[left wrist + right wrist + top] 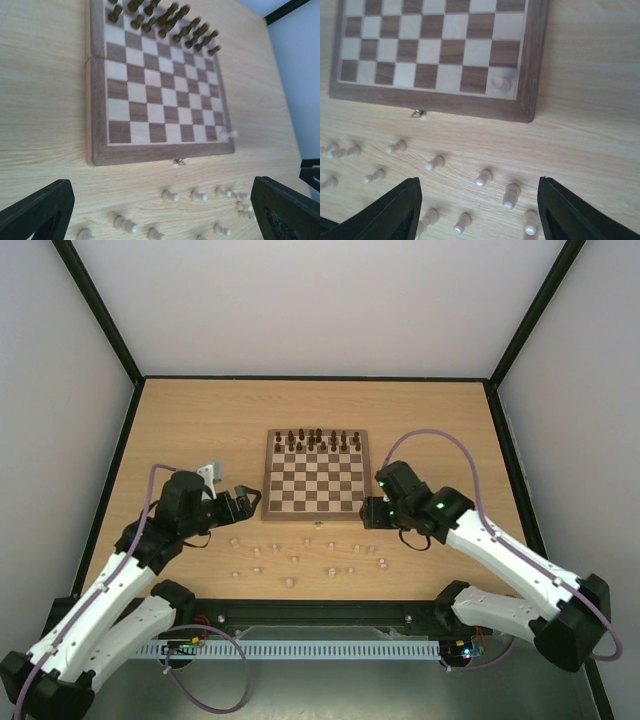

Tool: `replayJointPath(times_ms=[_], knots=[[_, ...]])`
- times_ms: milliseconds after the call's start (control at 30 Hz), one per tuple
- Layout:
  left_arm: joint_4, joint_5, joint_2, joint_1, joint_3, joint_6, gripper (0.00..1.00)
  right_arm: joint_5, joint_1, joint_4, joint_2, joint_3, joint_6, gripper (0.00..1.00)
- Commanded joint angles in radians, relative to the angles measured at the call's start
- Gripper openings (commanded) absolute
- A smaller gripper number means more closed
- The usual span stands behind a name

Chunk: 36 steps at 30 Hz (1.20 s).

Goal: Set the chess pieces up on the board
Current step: Pick up the chess piece at the center of the board.

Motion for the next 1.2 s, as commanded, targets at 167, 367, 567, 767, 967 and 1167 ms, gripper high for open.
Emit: replayJointPath(times_ms=[167,367,567,767,967,1167], knots=[[0.021,-0.024,0.043,-0.029,0.001,0.012,1.00,0.095,0.175,0.043,0.173,0.005,0.013,0.56],[-0.042,-0.102,0.047,-0.047,0.035,0.011,1.00,0.093,0.235,0.065,0.274,0.032,-0.015,0.53],[-0.105,-0.122,0.068,-0.061,0.049,-0.010,1.00,0.083,0.271,0.105,0.385,0.044,-0.034,0.43],[-0.094,-0.118,0.026,-0.067,0.017,-0.039,0.99,0.095,0.314,0.143,0.460,0.056,-0.023,0.36],[-0.122,-0.141,-0.003,-0.069,0.022,-0.043,0.99,0.084,0.328,0.175,0.509,0.058,-0.021,0.34],[-0.121,-0.138,-0.007,-0.069,0.018,-0.045,0.99,0.089,0.328,0.193,0.559,0.061,-0.027,0.31]])
